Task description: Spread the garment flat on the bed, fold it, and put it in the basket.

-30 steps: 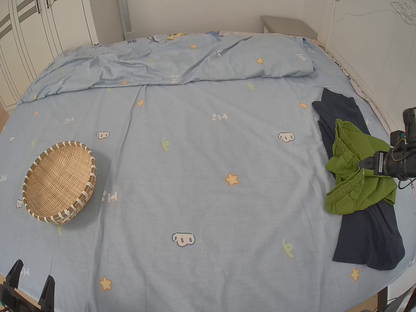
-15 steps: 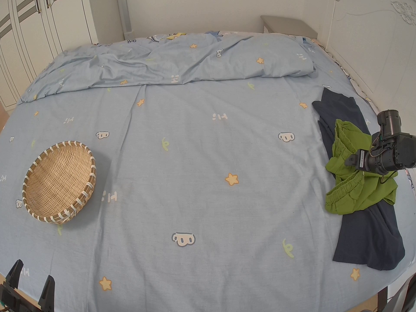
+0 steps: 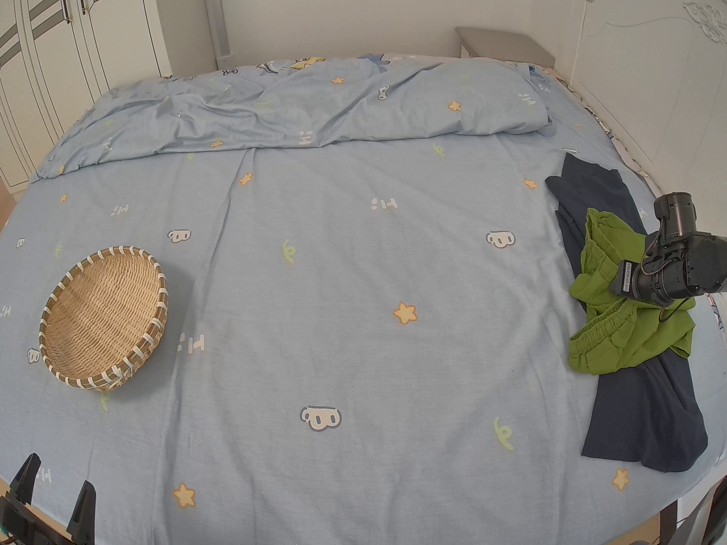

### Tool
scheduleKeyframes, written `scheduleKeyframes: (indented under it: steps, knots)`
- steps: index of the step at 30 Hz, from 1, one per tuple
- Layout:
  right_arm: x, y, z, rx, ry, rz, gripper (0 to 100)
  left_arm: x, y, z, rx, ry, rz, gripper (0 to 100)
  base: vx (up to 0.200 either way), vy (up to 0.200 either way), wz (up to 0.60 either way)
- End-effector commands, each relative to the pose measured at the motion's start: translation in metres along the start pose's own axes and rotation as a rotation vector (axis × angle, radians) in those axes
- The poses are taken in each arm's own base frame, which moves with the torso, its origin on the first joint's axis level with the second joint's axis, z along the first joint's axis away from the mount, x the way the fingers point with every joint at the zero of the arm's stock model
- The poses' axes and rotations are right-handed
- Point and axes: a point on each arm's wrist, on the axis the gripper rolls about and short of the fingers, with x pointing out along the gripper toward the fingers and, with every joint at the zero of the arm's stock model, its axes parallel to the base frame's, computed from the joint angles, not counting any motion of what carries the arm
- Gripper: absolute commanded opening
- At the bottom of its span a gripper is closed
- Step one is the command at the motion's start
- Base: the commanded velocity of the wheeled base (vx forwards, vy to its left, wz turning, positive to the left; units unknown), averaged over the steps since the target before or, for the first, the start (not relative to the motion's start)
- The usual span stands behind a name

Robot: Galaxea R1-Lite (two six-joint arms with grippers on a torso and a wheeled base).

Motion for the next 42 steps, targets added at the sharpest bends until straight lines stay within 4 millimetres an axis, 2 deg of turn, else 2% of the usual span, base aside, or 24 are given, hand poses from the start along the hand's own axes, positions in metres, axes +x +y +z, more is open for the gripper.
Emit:
scheduleKeyframes:
  steps: [1, 7, 11, 13, 15, 16, 17, 19, 21, 22, 27, 34, 40, 41, 42]
  knots:
    - [-0.003, 0.000, 0.002, 0.000, -0.010, 0.003, 0, 0.000, 0.000, -0.004, -0.001, 0.006, 0.000, 100, 0.000, 0.000, 0.00]
    - [-0.006, 0.002, 0.003, -0.005, 0.013, 0.004, 0, 0.000, 0.000, -0.005, -0.001, 0.006, 0.000, 100, 0.000, 0.000, 0.00]
    - [-0.020, 0.011, 0.003, -0.022, 0.035, 0.057, 0, 0.000, 0.000, -0.005, -0.001, 0.006, 0.000, 100, 0.000, 0.000, 0.00]
    - [-0.046, 0.022, 0.004, -0.040, 0.044, 0.148, 0, 0.000, 0.000, -0.005, -0.001, 0.006, 0.000, 100, 0.000, 0.000, 0.00]
    - [-0.053, 0.026, 0.004, -0.041, 0.053, 0.173, 0, 0.000, 0.000, -0.005, -0.001, 0.006, 0.000, 100, 0.000, 0.000, 0.00]
    - [-0.073, 0.038, 0.006, -0.041, 0.062, 0.248, 0, 0.000, 0.000, -0.005, -0.001, 0.006, 0.000, 100, 0.000, 0.000, 0.00]
    - [-0.082, 0.044, 0.006, -0.042, 0.065, 0.286, 0, 0.000, 0.000, -0.005, -0.001, 0.006, 0.000, 100, 0.000, 0.000, 0.00]
    - [-0.095, 0.056, 0.006, -0.044, 0.066, 0.348, 0, 0.000, 0.000, -0.005, -0.001, 0.006, 0.000, 100, 0.000, 0.000, 0.00]
    - [-0.097, 0.059, 0.005, -0.048, 0.068, 0.364, 0, 0.000, 0.000, -0.005, -0.001, 0.006, 0.000, 100, 0.000, 0.000, 0.00]
    - [-0.109, 0.076, 0.001, -0.076, 0.069, 0.434, 0, 0.000, 0.000, -0.005, -0.001, 0.006, 0.000, 100, 0.000, 0.000, 0.00]
    - [-0.130, 0.109, -0.011, -0.145, 0.075, 0.548, 0, 0.000, 0.000, -0.005, -0.001, 0.006, 0.000, 100, 0.000, 0.000, 0.00]
    - [-0.167, 0.182, -0.041, -0.311, 0.116, 0.769, 0, 0.000, 0.000, -0.005, -0.001, 0.006, 0.000, 100, 0.000, 0.000, 0.00]
    - [-0.167, 0.267, -0.064, -0.402, 0.150, 0.877, 0, 0.000, 0.000, -0.005, -0.001, 0.006, 0.000, 100, 0.000, 0.000, 0.00]
    - [-0.164, 0.279, -0.067, -0.410, 0.148, 0.884, 0, 0.000, 0.000, -0.005, -0.001, 0.006, 0.000, 100, 0.000, 0.000, 0.00]
    - [-0.164, 0.281, -0.068, -0.414, 0.149, 0.884, 0, 0.000, 0.000, -0.005, -0.001, 0.006, 0.000, 100, 0.000, 0.000, 0.00]
